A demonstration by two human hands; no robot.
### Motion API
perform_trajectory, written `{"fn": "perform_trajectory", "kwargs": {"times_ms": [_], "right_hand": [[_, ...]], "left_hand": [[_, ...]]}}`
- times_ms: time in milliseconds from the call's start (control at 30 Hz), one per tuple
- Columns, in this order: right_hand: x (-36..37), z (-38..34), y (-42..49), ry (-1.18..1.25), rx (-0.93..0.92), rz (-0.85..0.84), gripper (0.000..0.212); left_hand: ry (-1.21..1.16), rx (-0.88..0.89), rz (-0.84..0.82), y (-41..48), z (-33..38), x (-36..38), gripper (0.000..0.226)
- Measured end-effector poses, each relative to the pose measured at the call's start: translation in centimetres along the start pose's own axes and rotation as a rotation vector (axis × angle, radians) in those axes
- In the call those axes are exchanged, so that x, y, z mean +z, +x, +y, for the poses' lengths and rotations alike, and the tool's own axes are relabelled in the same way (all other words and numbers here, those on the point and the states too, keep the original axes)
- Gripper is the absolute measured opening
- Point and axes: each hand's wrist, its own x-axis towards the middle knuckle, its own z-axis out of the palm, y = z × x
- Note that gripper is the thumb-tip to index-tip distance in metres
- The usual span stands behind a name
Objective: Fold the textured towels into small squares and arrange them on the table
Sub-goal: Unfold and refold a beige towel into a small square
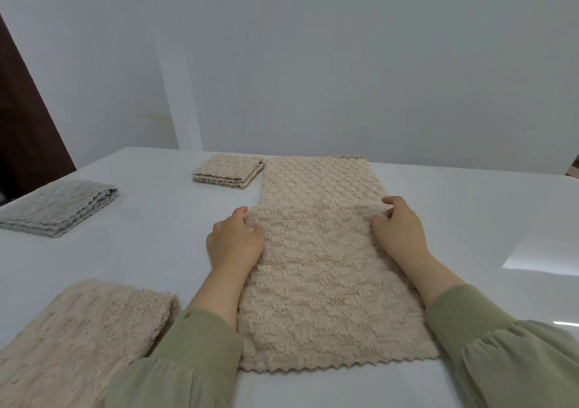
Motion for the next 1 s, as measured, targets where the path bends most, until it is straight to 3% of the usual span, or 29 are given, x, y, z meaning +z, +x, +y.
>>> {"fn": "perform_trajectory", "kwargs": {"times_ms": [100,233,367,533,667,767,900,1000], "right_hand": [[-0.4,-0.2,0.2,0.156,0.108,-0.005,0.049],[-0.3,-0.1,0.4,0.054,0.101,0.004,0.043],[-0.4,0.3,0.2,0.116,0.080,0.039,0.031],[-0.8,0.5,0.4,0.248,0.092,0.083,0.037],[-1.3,0.4,0.6,0.249,0.062,0.077,0.022],[-1.5,0.4,0.3,0.205,0.054,0.054,0.033],[-2.8,-0.1,0.2,0.185,-0.031,0.164,0.037],[-3.4,-0.9,0.6,0.207,-0.019,0.144,0.038]], "left_hand": [[0.087,0.047,-0.082,-0.2,0.1,0.1,0.052],[0.197,0.113,-0.108,-0.1,0.5,0.5,0.050],[-0.232,0.138,-0.093,-0.3,0.7,0.2,0.064],[-0.705,0.018,-0.026,-1.1,1.4,-0.5,0.073],[-0.719,-0.023,-0.002,-0.9,1.2,-0.8,0.043],[-0.669,0.011,0.050,-1.3,1.1,-0.9,0.007],[-0.580,0.053,0.192,-1.5,1.0,-1.2,0.006],[-0.614,0.033,0.252,-1.7,1.1,-1.7,0.004]]}}
